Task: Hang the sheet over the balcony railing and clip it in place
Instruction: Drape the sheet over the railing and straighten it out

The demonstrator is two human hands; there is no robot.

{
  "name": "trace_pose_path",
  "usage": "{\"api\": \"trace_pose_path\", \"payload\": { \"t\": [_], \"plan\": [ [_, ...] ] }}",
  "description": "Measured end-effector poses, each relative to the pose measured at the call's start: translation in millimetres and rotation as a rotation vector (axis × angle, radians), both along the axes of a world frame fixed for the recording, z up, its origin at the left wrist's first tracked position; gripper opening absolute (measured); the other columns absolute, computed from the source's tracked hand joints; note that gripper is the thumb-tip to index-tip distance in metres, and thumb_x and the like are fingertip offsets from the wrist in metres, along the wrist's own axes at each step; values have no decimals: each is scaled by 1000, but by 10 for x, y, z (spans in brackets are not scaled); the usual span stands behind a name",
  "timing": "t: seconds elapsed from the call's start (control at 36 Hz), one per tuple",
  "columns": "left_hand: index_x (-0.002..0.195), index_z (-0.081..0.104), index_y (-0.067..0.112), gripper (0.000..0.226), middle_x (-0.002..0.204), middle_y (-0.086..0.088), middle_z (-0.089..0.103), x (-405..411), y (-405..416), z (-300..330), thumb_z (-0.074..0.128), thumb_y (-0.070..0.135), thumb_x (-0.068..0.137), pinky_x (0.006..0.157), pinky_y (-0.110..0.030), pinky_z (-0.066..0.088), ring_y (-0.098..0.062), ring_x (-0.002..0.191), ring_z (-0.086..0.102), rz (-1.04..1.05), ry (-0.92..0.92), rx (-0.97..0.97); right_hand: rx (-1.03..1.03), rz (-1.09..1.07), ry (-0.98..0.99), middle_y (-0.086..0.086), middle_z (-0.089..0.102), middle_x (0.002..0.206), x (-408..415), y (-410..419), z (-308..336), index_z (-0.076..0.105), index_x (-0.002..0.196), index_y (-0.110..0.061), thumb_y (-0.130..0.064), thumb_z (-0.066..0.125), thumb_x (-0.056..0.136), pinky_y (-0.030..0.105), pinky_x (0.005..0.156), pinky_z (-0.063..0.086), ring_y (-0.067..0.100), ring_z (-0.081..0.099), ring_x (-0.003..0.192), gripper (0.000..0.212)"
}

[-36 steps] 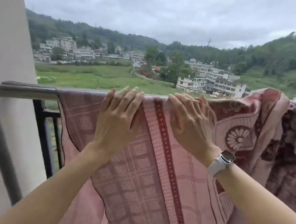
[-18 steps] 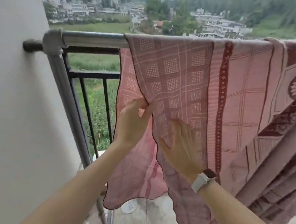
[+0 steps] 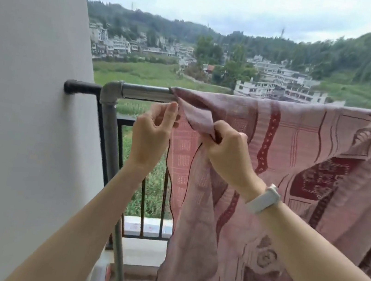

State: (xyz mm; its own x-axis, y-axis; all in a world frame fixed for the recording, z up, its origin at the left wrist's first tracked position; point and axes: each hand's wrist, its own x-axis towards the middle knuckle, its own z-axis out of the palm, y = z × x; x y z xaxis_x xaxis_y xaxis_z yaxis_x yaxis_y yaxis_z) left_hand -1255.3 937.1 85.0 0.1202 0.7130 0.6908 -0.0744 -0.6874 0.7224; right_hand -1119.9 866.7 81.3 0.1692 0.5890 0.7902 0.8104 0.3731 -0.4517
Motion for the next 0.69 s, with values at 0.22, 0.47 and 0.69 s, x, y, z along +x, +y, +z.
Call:
{"api": "trace_pose_path", "payload": {
  "t": [0.22,0.47,0.69],
  "plan": [
    [95,57,26,33,85,-1,57,-118,74,-89,40,53,90,67,-17,44,-11,74,52,-112,143,-206,-104,145,-134,7,65,115,-162,239,851,56,122,-6,-18,56,90,25,89,51,13,64,96,35],
    [81,63,15,19,70,11,62,-193,196,160,56,30,91,57,-6,45,-1,65,59,293,14,-81,0,-147,-466,3,60,123,172,330,461,58,120,-12,-21,49,93,41,104,30,21,49,117,30],
    [93,59,10,14,99,-9,62,-411,342,93,53,22,90,85,-42,39,-28,94,55,791,120,42,57,-228,-541,6,57,126,283,335,311,54,124,-11,-13,48,90,58,111,12,26,48,121,35]
  ]
}}
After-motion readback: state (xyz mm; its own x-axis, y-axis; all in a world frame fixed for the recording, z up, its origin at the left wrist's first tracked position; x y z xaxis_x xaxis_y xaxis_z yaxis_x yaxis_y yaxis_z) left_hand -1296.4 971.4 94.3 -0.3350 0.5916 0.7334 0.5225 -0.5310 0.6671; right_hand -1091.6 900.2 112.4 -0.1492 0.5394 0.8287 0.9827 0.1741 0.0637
